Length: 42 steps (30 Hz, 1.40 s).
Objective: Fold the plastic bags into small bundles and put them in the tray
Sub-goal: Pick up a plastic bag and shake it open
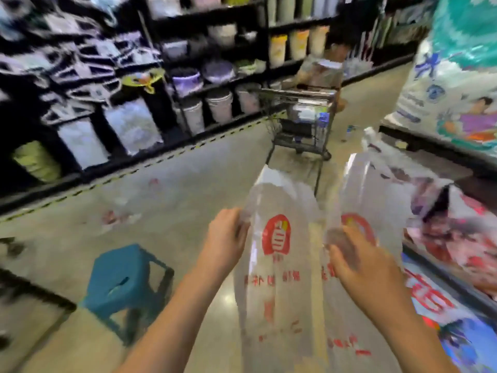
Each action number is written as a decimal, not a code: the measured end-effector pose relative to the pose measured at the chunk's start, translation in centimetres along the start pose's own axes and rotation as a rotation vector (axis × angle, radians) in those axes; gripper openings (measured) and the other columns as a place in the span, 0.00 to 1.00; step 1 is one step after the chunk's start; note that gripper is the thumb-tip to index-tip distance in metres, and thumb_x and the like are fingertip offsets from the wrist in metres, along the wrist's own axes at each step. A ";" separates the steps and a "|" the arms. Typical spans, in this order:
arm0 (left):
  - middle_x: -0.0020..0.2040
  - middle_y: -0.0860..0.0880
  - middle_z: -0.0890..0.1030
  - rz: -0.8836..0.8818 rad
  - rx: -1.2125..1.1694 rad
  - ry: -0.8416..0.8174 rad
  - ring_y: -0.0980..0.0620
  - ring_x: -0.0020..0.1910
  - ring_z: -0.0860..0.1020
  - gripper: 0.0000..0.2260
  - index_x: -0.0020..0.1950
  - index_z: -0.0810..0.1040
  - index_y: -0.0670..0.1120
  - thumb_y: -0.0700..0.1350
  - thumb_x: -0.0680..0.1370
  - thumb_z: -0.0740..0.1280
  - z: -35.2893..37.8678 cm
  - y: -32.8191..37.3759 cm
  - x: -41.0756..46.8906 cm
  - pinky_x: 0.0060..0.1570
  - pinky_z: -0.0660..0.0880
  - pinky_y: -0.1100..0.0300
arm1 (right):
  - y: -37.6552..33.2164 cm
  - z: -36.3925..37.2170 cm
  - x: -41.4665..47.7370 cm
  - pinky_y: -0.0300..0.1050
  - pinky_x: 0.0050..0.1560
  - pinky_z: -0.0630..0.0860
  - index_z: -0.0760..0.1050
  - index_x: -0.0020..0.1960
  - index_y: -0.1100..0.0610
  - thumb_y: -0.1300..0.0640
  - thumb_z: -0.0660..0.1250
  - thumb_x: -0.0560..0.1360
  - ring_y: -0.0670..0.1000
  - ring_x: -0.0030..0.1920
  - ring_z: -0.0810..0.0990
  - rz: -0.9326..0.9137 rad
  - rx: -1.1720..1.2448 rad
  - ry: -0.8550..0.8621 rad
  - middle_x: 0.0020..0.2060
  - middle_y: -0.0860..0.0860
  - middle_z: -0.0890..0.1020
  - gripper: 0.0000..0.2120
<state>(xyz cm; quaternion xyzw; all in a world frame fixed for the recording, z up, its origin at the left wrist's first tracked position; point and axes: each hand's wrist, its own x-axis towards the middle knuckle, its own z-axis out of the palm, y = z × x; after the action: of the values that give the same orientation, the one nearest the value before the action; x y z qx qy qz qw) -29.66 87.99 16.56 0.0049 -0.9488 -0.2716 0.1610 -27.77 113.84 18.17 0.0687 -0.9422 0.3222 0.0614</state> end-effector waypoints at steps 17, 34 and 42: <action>0.42 0.54 0.70 -0.675 0.353 0.456 0.55 0.41 0.71 0.11 0.41 0.65 0.55 0.47 0.81 0.63 -34.5 -30.6 -23.6 0.37 0.70 0.56 | -41.6 28.0 -4.8 0.43 0.30 0.68 0.74 0.59 0.43 0.53 0.71 0.74 0.52 0.32 0.76 -0.694 0.215 -0.492 0.33 0.45 0.81 0.15; 0.48 0.55 0.79 -0.840 0.372 0.601 0.57 0.48 0.74 0.05 0.53 0.80 0.53 0.50 0.80 0.67 -58.0 -52.8 -30.8 0.44 0.70 0.59 | -76.2 48.9 -10.8 0.48 0.40 0.80 0.71 0.61 0.41 0.54 0.69 0.75 0.41 0.41 0.82 -1.009 0.398 -0.777 0.42 0.40 0.85 0.17; 0.39 0.51 0.78 -1.088 0.403 0.769 0.58 0.38 0.74 0.06 0.47 0.77 0.49 0.48 0.81 0.64 -64.6 -62.3 -29.6 0.34 0.67 0.65 | -91.2 59.9 -8.2 0.53 0.42 0.81 0.70 0.66 0.43 0.46 0.64 0.74 0.45 0.42 0.83 -1.353 0.473 -0.965 0.42 0.43 0.85 0.20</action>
<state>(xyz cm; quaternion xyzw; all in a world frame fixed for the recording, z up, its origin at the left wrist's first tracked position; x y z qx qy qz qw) 13.39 4.56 27.10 0.6054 -0.7191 -0.1114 0.3225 -8.62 6.28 24.47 0.7552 -0.5299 0.3397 -0.1828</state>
